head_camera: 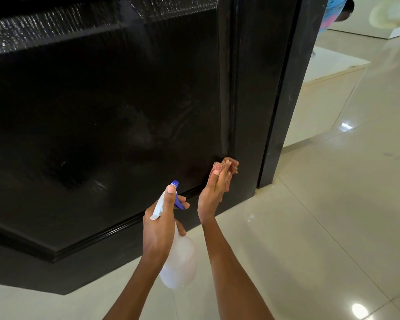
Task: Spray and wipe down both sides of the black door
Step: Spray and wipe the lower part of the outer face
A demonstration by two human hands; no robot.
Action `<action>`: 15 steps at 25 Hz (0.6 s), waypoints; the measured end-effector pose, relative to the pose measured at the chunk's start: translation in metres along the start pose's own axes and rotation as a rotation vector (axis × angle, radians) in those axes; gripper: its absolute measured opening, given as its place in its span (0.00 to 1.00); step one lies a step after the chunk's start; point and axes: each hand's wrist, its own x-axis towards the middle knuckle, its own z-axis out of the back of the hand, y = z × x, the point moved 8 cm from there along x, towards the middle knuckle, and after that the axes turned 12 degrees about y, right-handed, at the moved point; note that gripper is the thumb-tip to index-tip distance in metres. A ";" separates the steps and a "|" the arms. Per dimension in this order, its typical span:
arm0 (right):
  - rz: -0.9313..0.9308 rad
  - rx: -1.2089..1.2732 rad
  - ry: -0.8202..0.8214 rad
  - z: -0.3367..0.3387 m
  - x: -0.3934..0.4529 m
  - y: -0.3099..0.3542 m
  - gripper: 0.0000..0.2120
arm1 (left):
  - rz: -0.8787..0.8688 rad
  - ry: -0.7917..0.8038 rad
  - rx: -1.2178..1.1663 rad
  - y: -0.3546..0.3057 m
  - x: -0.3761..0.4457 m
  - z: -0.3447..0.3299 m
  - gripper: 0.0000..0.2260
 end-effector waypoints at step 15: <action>-0.668 0.662 -0.007 0.032 -0.006 -0.135 0.32 | 0.042 0.015 -0.006 0.005 0.008 -0.030 0.26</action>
